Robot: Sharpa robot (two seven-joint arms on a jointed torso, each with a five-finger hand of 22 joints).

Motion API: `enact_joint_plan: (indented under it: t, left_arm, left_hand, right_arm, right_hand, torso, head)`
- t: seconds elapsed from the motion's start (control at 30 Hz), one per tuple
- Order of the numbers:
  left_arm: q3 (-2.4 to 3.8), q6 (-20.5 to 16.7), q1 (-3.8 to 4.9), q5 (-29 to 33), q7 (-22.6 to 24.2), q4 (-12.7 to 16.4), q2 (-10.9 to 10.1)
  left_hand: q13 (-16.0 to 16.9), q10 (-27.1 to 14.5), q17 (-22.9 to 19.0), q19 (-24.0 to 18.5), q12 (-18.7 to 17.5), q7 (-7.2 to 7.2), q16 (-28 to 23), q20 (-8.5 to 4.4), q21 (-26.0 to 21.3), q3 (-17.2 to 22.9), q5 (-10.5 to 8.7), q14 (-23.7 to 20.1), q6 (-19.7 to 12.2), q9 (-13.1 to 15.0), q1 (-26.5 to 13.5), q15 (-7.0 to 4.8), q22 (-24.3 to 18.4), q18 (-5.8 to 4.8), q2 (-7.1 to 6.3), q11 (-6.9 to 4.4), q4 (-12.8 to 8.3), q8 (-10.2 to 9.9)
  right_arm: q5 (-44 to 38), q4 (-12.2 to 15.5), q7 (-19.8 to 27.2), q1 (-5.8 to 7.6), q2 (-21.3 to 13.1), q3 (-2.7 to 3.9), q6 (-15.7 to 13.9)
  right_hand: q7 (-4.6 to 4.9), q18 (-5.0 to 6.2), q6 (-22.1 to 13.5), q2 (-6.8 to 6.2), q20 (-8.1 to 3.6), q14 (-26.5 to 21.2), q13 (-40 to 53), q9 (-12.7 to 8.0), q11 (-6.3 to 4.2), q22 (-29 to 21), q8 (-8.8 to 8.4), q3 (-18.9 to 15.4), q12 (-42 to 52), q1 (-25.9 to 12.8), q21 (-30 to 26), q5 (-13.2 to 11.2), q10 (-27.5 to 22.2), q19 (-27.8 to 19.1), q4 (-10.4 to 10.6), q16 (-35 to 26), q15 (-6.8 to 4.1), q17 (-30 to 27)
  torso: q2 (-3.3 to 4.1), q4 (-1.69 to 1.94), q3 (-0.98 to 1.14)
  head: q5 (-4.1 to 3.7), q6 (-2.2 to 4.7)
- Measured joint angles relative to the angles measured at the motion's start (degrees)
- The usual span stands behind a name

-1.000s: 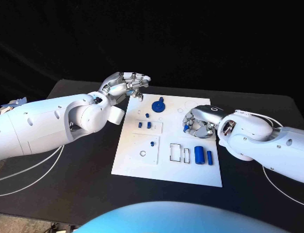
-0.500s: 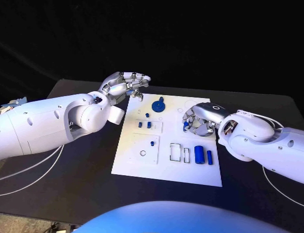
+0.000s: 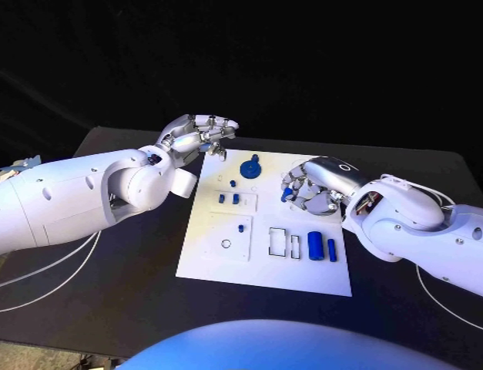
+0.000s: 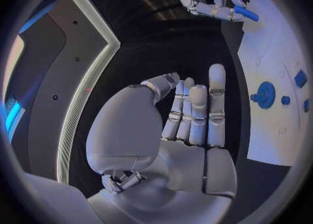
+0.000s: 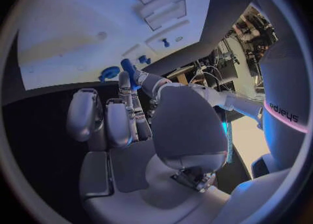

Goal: Assemble the parts on the task board

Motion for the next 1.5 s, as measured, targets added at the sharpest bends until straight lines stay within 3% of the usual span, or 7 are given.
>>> enact_joint_plan:
  t: [0.27,0.5,1.0,1.3,1.5]
  left_arm:
    - [0.00,0.1,0.00,0.0,0.0,-0.4,0.6]
    - [0.00,0.2,0.00,0.0,0.0,-1.2,1.3]
    - [0.00,0.4,-0.01,0.0,0.0,-1.5,1.7]
    - [0.00,0.5,-0.01,-0.1,0.0,-1.5,1.8]
    - [0.00,0.5,-0.01,-0.1,0.0,-1.4,1.8]
  left_hand:
    - [0.0,0.0,0.0,0.0,0.0,0.00,0.0,0.00,0.0,0.0,0.00,0.0,0.0,0.0,0.0,0.00,0.0,0.00,0.00,0.00,0.0,0.0]
    - [0.0,0.0,0.0,0.0,0.0,0.00,0.0,0.00,0.0,0.0,0.00,0.0,0.0,0.1,0.0,0.00,0.0,0.00,0.00,0.00,0.0,0.0]
    - [0.0,0.0,0.0,0.0,0.0,0.00,0.0,0.00,0.0,0.0,0.00,0.0,0.0,0.1,0.0,0.01,0.0,0.00,0.00,0.00,0.0,0.0]
    - [-0.1,0.0,-0.1,0.0,0.0,0.00,0.0,0.00,0.0,0.0,0.00,0.0,0.0,0.2,0.0,0.01,0.0,0.00,0.00,0.00,0.0,0.0]
    - [-0.1,0.0,-0.1,0.0,0.0,0.00,0.0,0.00,0.0,0.0,0.00,0.0,0.0,0.2,0.0,0.01,0.0,0.00,0.00,0.00,0.0,0.0]
  right_arm:
    - [1.7,3.5,1.0,-1.47,4.0,0.00,-2.0]
    - [2.7,3.8,1.8,-3.74,8.4,-0.05,-2.5]
    - [3.6,-1.4,2.7,-7.24,12.8,-0.89,-2.1]
    - [3.6,-3.2,2.5,-7.76,14.2,-1.01,-0.9]
    - [3.6,-4.0,2.4,-7.93,14.8,-1.15,-0.2]
  right_hand:
    - [-0.08,0.00,-0.1,-0.01,0.00,0.0,0.0,0.0,0.00,-0.1,0.04,0.0,0.0,0.0,0.0,0.4,0.0,0.0,0.0,0.0,0.00,-0.2]
    - [0.00,0.00,-0.2,-0.02,0.00,0.0,0.0,0.0,0.00,-0.2,0.14,0.0,0.0,0.0,0.0,0.4,0.0,0.0,0.0,0.0,0.00,-0.3]
    - [-0.04,0.00,-0.6,-0.03,0.00,0.0,0.1,0.0,0.01,-0.4,0.25,0.0,0.0,0.0,0.0,0.6,0.0,0.0,0.0,0.0,0.01,-0.3]
    - [-0.03,0.01,-0.6,-0.04,0.00,0.0,0.1,0.0,0.01,-0.6,0.25,0.1,0.0,0.0,-0.4,0.6,0.0,0.0,-0.2,0.0,0.01,-0.5]
    - [-0.03,0.00,-0.8,-0.04,0.01,0.0,0.1,0.0,0.01,-0.6,0.24,0.1,0.0,0.0,-0.4,0.6,0.0,0.0,-0.2,0.0,0.01,-0.5]
  torso:
    - [0.02,0.08,0.03]
    - [0.02,0.23,0.10]
    - [0.07,0.15,0.21]
    - [0.07,0.35,0.21]
    - [0.12,0.27,0.17]
  head:
    - [0.14,0.16]
    - [0.67,0.28]
    - [2.20,-0.21]
    - [2.24,-0.38]
    - [2.44,-0.48]
